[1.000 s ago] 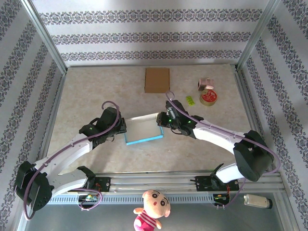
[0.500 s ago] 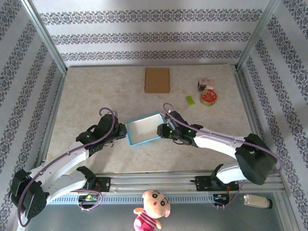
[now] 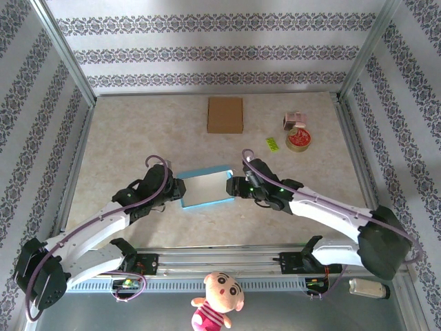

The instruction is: Fold the paper box

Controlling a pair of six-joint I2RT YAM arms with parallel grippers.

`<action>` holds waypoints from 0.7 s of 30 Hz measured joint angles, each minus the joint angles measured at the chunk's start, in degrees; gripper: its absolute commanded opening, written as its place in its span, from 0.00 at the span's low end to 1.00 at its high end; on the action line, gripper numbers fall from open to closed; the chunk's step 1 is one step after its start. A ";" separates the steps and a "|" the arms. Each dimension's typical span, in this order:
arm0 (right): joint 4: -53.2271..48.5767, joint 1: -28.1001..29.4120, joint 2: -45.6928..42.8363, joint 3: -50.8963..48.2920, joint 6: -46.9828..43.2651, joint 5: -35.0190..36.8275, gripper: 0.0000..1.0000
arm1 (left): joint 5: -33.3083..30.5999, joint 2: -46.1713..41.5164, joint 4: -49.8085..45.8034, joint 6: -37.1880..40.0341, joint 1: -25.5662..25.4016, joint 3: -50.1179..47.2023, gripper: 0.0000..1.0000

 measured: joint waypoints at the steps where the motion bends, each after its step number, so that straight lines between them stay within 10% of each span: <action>1: -0.57 0.00 -1.27 0.00 -0.37 0.02 0.65 | -0.11 0.02 0.02 -0.02 -0.11 0.00 0.31; 21: -10.67 -7.23 -10.45 9.77 -7.58 -4.42 0.76 | -4.57 -7.06 -2.73 -1.53 -6.73 1.81 0.53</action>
